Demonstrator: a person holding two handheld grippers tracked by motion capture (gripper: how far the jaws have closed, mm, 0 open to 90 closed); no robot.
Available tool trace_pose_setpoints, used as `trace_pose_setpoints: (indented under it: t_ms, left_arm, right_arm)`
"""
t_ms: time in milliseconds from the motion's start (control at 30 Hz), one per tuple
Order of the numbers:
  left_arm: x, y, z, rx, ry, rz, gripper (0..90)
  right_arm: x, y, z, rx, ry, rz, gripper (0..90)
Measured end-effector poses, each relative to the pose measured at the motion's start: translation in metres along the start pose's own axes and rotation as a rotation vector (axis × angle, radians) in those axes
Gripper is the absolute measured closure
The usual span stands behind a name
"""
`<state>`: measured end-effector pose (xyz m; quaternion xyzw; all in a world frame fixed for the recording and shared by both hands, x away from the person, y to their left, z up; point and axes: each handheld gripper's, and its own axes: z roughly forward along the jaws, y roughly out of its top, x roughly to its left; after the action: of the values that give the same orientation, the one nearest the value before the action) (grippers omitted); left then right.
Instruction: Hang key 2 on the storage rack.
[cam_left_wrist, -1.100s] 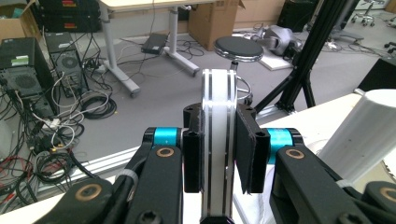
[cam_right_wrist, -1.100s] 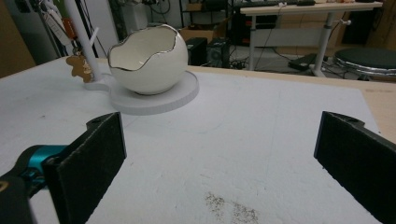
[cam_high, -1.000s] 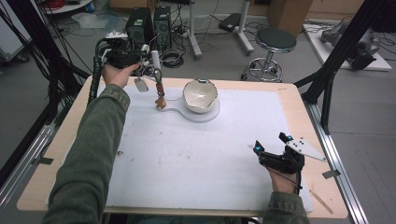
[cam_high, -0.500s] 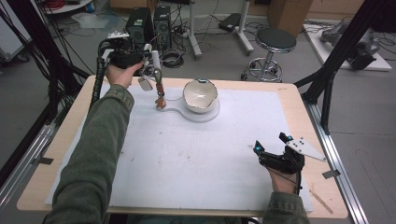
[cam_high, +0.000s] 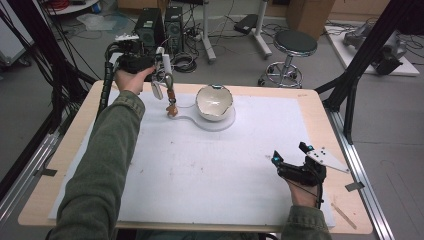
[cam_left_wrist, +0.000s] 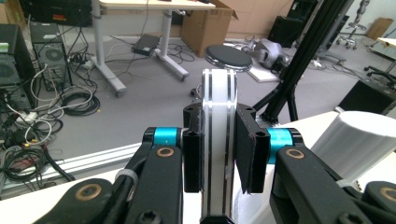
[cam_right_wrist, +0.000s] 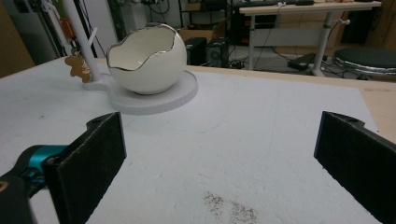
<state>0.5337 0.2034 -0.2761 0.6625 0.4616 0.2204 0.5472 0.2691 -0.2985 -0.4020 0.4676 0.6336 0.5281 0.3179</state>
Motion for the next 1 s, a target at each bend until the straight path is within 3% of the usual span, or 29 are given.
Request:
trace_pose_setpoints:
  t_ms: [300,633,767,1000]
  left_arm:
    - [-0.004,0.000,0.000,0.023,0.009,-0.019,74.2]
    - [-0.005,-0.004,0.003,0.082,0.008,-0.022,73.6]
    - [-0.003,-0.004,0.001,0.100,0.014,-0.028,69.5]
    - [0.013,-0.012,-0.010,0.106,0.004,-0.131,56.7]
  right_arm:
    - [0.000,0.000,0.000,0.004,0.001,-0.003,0.9]
    - [0.000,0.000,0.000,0.004,0.001,-0.003,0.9]
    - [0.000,0.000,0.000,0.003,0.002,-0.005,1.0]
    - [0.000,0.000,0.000,0.004,0.004,-0.010,1.0]
